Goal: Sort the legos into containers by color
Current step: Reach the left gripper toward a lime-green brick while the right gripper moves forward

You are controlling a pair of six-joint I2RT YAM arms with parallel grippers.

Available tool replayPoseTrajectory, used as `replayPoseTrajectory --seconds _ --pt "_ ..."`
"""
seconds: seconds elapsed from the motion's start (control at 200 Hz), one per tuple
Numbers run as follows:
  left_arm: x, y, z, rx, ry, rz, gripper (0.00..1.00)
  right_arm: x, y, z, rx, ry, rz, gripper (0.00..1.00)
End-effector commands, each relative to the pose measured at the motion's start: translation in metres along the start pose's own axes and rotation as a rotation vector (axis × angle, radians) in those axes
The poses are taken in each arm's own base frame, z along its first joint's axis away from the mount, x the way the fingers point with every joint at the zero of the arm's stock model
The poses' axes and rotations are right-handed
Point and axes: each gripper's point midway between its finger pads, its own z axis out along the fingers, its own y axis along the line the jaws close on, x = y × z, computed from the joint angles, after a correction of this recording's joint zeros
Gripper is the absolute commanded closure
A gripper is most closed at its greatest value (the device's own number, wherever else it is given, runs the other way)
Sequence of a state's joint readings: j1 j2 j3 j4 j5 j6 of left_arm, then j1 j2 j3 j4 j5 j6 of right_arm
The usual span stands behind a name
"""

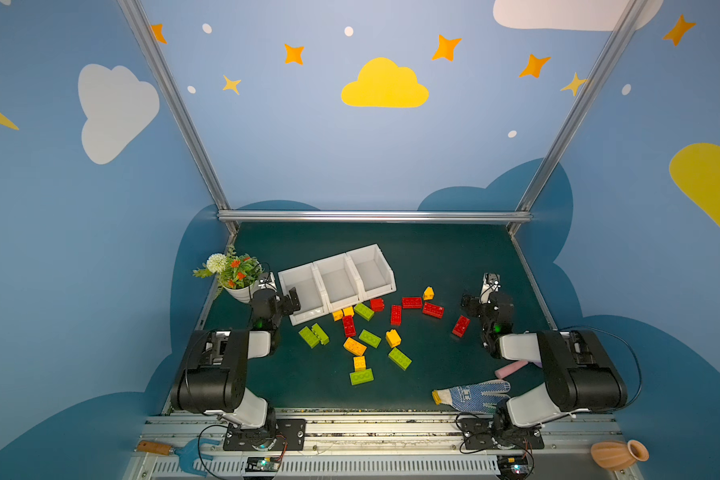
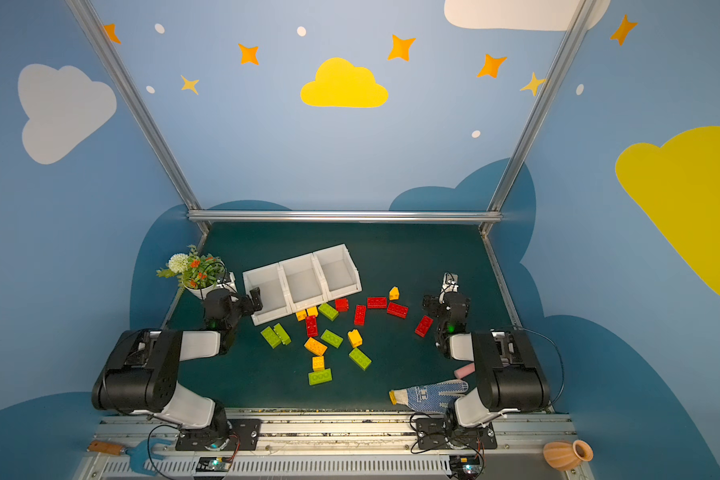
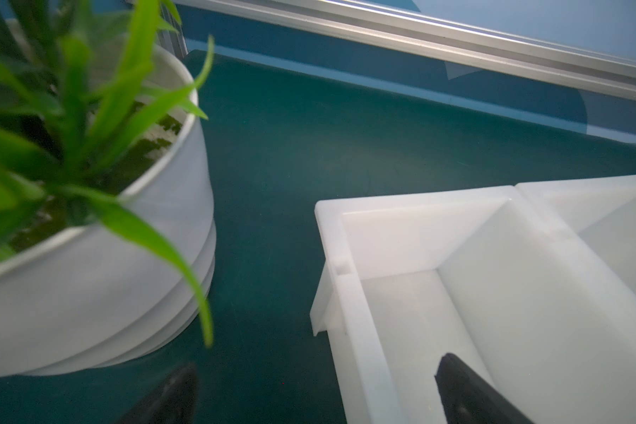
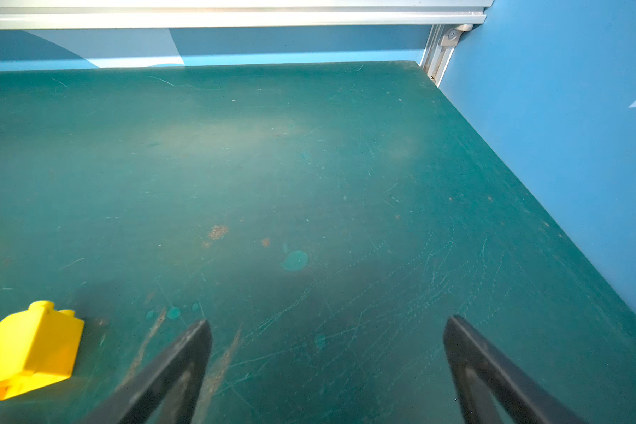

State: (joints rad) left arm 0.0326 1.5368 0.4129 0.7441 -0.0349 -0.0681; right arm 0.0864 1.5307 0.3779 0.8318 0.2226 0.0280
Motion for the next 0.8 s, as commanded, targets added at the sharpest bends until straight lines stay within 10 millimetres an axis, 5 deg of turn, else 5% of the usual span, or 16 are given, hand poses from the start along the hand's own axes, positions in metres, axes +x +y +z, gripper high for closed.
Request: replayPoseTrajectory --seconds 0.0,0.16,0.32,0.506,0.636,0.796 --pt "-0.008 0.000 -0.001 0.000 -0.022 -0.014 0.00 -0.010 0.000 0.000 -0.006 -0.017 0.012 0.03" --pt "-0.014 0.004 -0.003 -0.041 -0.034 -0.014 0.00 -0.025 -0.002 -0.005 0.004 -0.047 0.016 0.03" --pt "-0.040 0.010 -0.013 -0.177 0.035 0.001 0.00 -0.038 -0.005 -0.018 0.029 0.115 0.062 0.03" --pt "-0.078 0.006 -0.053 -0.304 0.059 -0.064 0.00 -0.054 0.025 -0.044 -0.053 0.184 0.129 0.04" --pt "-0.076 -0.004 -0.087 -0.302 0.180 -0.197 0.00 -0.074 0.057 -0.071 -0.135 0.182 0.103 0.04" --pt "-0.039 -0.018 -0.129 -0.324 0.352 -0.291 0.00 -0.084 0.102 -0.108 -0.268 0.176 0.055 0.05"
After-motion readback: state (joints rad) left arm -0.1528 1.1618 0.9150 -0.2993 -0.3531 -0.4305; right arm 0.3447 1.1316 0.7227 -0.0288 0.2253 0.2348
